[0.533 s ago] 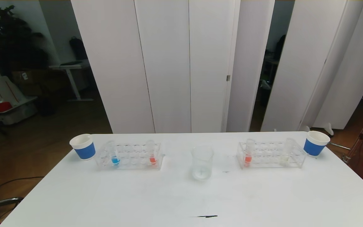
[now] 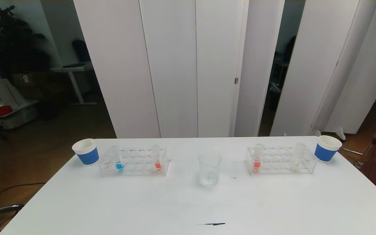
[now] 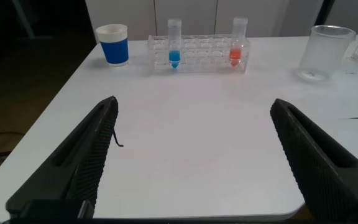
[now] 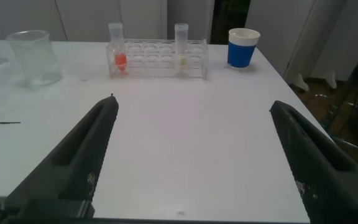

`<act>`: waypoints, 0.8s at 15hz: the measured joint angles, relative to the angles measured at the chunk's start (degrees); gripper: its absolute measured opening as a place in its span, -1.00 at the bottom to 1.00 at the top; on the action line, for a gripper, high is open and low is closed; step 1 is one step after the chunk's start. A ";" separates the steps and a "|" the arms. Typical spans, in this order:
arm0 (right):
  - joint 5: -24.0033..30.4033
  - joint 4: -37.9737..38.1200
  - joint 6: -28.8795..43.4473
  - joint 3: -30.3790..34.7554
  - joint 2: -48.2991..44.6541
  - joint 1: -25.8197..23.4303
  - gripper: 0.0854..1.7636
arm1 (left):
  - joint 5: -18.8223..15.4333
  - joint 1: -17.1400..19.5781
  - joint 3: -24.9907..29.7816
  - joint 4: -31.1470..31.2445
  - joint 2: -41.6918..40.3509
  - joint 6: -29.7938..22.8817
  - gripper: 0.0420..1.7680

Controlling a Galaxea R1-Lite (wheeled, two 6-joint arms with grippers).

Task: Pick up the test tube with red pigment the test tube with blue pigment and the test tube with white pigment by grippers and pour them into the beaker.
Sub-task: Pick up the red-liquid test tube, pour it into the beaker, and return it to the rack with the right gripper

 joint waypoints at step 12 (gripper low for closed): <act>-0.05 0.00 0.27 0.00 0.00 0.00 0.98 | 0.02 0.00 0.00 0.00 0.00 0.00 0.98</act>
